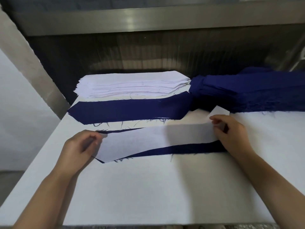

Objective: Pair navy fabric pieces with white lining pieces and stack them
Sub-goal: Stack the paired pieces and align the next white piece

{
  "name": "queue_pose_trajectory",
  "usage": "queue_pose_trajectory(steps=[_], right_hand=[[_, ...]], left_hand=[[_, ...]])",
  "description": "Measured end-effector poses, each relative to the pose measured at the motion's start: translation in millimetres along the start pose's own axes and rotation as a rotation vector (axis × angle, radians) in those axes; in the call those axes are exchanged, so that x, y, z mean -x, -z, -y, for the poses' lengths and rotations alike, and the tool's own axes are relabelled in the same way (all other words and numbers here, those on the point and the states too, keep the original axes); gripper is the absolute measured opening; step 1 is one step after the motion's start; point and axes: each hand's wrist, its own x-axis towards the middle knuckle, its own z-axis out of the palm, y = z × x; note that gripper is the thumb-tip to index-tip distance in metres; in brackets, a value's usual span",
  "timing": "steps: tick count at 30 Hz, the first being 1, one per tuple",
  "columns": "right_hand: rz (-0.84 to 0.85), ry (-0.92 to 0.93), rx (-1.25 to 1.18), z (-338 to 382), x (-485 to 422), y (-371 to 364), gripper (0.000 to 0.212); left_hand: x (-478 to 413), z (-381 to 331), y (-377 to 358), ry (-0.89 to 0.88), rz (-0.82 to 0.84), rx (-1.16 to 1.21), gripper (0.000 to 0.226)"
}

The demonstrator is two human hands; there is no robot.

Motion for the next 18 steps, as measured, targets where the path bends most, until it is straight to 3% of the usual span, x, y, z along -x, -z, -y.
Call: queue_pose_trajectory(steps=[7, 18], right_hand=[[0.024, 0.138, -0.002, 8, 1, 8, 0.048], [0.112, 0.089, 0.116, 4, 2, 17, 0.033]], left_hand=[[-3, 4, 2, -0.09, -0.088, -0.032, 0.035], [-6, 10, -1, -0.169, -0.04, -0.093, 0.04]])
